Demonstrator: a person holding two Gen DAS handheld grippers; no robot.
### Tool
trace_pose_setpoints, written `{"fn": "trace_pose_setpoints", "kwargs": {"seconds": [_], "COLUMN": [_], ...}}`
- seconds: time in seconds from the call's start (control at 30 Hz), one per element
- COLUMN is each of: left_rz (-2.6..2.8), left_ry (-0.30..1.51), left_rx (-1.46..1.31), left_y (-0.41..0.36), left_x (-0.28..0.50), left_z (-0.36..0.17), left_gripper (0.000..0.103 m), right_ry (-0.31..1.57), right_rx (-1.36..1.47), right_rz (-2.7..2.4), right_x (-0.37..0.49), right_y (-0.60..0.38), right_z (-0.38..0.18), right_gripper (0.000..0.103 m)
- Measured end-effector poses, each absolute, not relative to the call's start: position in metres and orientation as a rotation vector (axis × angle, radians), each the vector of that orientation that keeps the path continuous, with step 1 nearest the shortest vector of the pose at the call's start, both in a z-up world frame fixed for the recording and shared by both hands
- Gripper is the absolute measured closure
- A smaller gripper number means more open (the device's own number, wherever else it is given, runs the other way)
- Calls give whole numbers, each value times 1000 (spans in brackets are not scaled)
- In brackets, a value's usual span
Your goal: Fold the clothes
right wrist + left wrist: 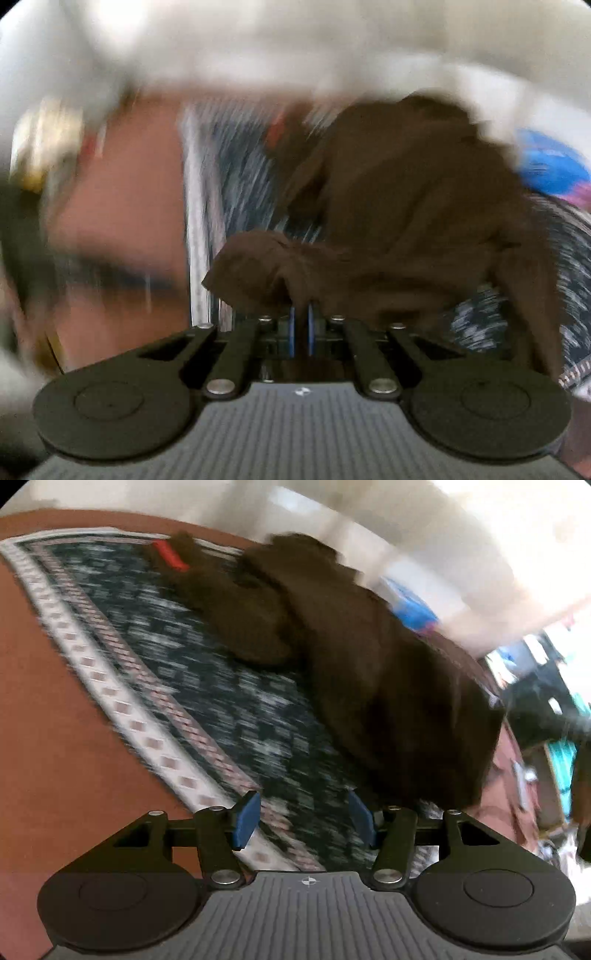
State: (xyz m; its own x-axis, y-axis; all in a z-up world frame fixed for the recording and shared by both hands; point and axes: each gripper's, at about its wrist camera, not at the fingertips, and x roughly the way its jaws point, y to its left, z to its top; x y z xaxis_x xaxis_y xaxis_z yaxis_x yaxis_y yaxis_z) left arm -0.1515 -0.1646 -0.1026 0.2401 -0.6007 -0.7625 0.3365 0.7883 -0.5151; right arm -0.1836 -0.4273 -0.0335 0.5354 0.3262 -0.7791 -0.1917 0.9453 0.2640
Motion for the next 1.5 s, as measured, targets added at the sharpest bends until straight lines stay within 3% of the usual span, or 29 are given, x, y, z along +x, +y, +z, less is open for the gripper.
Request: {"fn": "trace_pose_setpoints", "kwargs": {"seconds": [0.2, 0.5, 0.73, 1.03, 1.07, 1.1, 1.13, 1.17, 1.5], "left_rz": [-736, -654, -352, -404, -411, -417, -420, -420, -456], "left_ry": [1169, 1083, 1052, 1105, 1113, 1126, 1147, 1159, 1050], "left_rx": [-313, -195, -426, -518, -542, -553, -568, -593, -528], "left_y": [-237, -344, -322, -342, -343, -342, -341, -337, -300], "left_x": [-186, -225, -229, -202, -199, -197, -193, -191, -199], "left_z": [-111, -115, -125, -148, -151, -156, -160, -164, -135], "left_gripper": [33, 30, 30, 33, 57, 72, 94, 103, 103], "right_ry": [734, 672, 627, 643, 643, 642, 641, 640, 639], "right_rx": [419, 749, 716, 717, 719, 719, 716, 712, 686], "right_rz": [110, 80, 215, 196, 190, 185, 178, 172, 107], "right_x": [-227, -286, -276, -272, -275, -278, -279, -279, -279], "right_y": [-533, -624, -633, -640, -639, -637, -636, -635, -626], "right_z": [23, -1, 12, 7, 9, 12, 13, 15, 17], "right_gripper": [95, 95, 95, 95, 95, 95, 95, 95, 95]}}
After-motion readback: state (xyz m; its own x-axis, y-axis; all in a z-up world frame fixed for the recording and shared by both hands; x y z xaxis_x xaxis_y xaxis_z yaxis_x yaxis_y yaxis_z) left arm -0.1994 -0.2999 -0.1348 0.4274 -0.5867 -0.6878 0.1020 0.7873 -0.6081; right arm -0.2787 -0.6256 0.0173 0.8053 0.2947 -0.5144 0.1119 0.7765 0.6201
